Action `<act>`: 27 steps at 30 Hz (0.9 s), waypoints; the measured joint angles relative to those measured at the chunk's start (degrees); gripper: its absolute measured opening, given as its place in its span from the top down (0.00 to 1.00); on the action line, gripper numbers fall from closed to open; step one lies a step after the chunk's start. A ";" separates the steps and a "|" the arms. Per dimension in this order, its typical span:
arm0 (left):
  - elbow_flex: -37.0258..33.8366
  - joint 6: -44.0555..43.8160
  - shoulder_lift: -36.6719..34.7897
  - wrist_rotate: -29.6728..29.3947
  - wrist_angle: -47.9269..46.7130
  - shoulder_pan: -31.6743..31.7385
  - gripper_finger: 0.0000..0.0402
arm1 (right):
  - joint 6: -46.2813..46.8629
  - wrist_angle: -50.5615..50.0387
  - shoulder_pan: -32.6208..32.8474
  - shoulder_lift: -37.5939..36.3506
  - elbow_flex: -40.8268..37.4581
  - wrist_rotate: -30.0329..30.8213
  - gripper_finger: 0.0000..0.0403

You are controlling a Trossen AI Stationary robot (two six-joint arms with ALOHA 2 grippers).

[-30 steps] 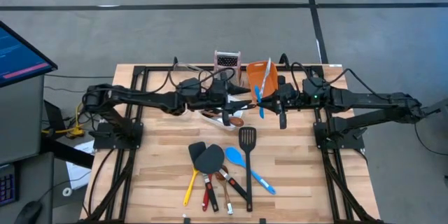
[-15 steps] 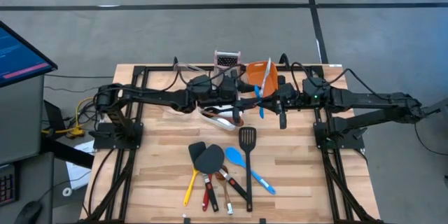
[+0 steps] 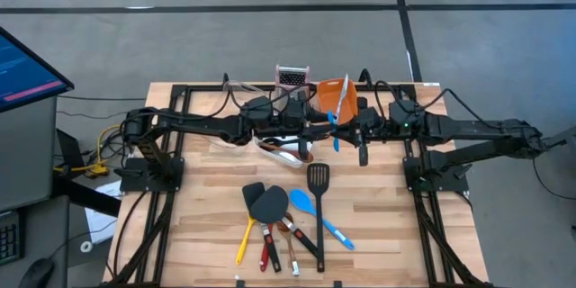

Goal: Pick & Place Kitchen Items
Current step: Put the blue serving spoon into the white bin

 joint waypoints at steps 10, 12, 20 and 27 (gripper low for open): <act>0.00 -0.20 0.00 0.02 -0.02 -0.01 0.92 | -0.02 -0.05 -0.04 -0.02 0.00 0.15 0.94; 0.00 -0.17 0.00 0.01 -0.06 -0.01 0.92 | 0.09 -0.11 -0.04 -0.02 0.00 0.13 0.94; 0.00 0.15 0.00 -0.34 -0.10 -0.05 0.92 | 0.85 -0.09 -0.05 -0.02 0.00 0.11 0.68; 0.00 0.11 0.00 -0.61 -0.09 1.21 0.92 | 0.83 -0.11 -0.04 -0.09 0.00 0.11 0.50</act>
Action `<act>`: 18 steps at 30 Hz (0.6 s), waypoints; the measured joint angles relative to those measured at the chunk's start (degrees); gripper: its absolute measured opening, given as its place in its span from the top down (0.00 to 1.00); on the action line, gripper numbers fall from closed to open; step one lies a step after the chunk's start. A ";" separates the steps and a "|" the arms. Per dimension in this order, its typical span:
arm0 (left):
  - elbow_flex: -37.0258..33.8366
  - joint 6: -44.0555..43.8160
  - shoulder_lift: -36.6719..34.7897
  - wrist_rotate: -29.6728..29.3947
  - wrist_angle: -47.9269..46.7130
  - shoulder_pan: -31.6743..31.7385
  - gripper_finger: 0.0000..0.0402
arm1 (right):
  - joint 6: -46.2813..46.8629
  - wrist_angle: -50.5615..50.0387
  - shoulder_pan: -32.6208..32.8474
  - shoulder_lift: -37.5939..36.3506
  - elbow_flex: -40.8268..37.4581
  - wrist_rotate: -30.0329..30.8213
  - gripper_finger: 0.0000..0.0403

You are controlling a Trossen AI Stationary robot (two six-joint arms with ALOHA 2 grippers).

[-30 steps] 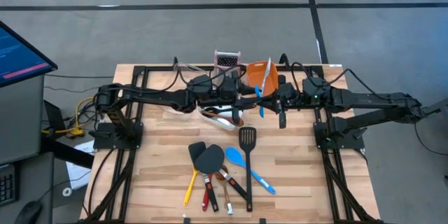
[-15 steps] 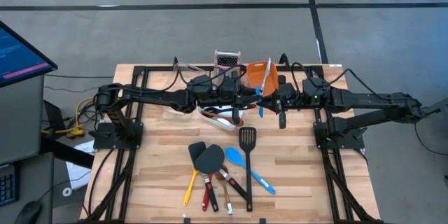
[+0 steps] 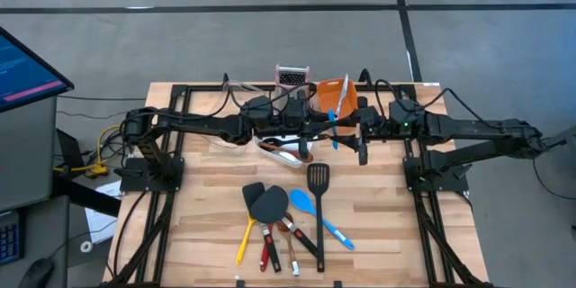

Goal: Pick & Place Kitchen Items
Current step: Put the blue serving spoon into the white bin

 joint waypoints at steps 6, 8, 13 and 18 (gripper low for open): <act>0.00 -0.11 0.00 -0.07 0.07 1.84 0.92 | -0.20 -0.40 -0.09 -2.13 0.02 0.09 0.43; -0.01 -0.09 0.00 -0.09 -0.01 2.28 0.92 | -0.20 -0.49 -0.22 -3.40 0.03 -0.01 0.42; -0.07 1.27 -2.84 -0.43 -7.14 3.44 0.92 | -0.20 -5.73 -2.02 -7.74 0.08 -0.04 0.43; -0.04 3.68 -8.18 -2.75 -24.27 4.34 0.92 | -0.20 -10.93 -4.27 -12.23 0.07 -0.04 0.46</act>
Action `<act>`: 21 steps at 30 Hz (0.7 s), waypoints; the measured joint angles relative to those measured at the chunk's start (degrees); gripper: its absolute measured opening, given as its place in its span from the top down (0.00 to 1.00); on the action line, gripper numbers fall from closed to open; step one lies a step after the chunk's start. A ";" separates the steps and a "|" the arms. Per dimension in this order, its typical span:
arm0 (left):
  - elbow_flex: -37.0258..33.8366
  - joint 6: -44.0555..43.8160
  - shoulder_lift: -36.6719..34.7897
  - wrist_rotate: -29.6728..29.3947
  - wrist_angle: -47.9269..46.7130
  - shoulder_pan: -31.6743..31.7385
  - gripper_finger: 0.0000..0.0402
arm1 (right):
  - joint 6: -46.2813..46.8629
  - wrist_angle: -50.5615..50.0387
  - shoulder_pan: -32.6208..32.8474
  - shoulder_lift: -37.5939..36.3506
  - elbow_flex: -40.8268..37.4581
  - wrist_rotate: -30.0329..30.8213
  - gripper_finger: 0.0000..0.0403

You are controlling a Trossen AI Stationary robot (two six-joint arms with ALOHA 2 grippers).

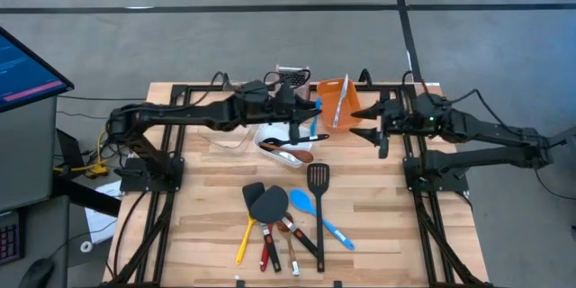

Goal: Pick & Place Kitchen Items
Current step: Put the blue serving spoon into the white bin

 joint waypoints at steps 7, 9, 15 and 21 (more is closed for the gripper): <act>0.00 1.35 -3.75 -6.10 -17.93 0.70 0.92 | 0.00 0.60 -2.46 -2.55 0.00 0.01 0.51; 0.00 3.29 -3.62 -7.89 -20.35 0.70 0.92 | -0.01 0.47 -3.03 -2.48 0.00 0.00 0.53; -0.02 7.45 -0.03 -9.73 -23.08 0.96 0.92 | 0.00 0.24 -3.47 -1.12 0.00 -0.01 0.56; -0.02 7.60 4.85 -11.85 -25.89 1.58 0.92 | 0.00 0.31 -3.49 0.64 -0.02 0.00 0.58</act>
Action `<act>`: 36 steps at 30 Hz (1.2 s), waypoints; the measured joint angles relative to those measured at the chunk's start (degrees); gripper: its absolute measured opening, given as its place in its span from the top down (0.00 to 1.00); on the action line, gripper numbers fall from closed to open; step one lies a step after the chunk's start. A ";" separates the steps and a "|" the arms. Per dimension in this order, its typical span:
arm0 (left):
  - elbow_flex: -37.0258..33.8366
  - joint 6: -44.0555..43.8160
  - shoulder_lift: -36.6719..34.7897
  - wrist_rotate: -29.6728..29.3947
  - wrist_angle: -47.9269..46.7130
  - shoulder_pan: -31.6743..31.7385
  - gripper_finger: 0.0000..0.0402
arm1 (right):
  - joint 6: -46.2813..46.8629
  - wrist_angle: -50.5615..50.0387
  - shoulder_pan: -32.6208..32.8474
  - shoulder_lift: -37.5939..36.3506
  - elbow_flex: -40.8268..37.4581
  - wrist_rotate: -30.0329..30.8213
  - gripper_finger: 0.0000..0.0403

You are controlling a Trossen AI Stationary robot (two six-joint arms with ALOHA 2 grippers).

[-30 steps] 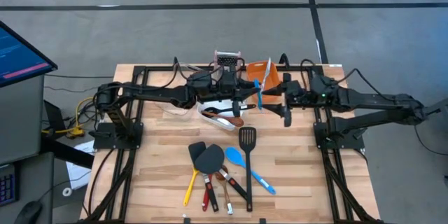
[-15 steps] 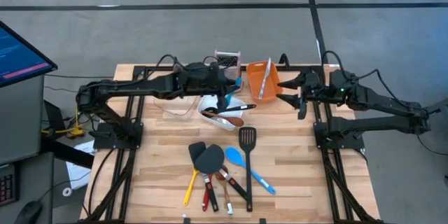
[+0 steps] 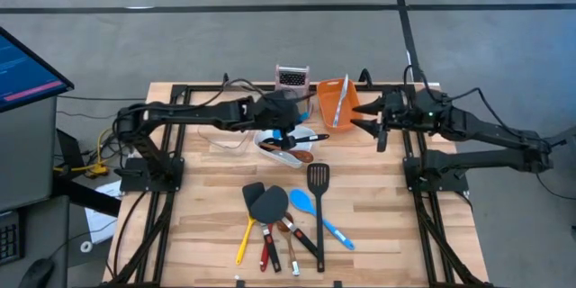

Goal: Pick & Place Kitchen Items
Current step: Put the blue serving spoon into the white bin

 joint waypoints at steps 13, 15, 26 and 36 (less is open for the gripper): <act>0.00 -0.20 1.26 -0.81 -1.76 1.45 0.92 | 0.01 -0.01 0.02 1.19 -0.04 0.00 0.59; 0.00 -0.22 1.26 -0.89 -2.12 1.60 0.92 | 0.02 0.06 0.02 1.15 -0.04 0.00 0.59; -3.50 -3.41 1.15 -0.89 -2.71 1.60 0.92 | 0.00 0.04 0.02 1.17 -0.04 0.00 0.60; -5.57 -3.70 1.15 0.81 -0.16 1.93 0.92 | -0.01 0.04 0.02 1.17 -0.04 0.00 0.60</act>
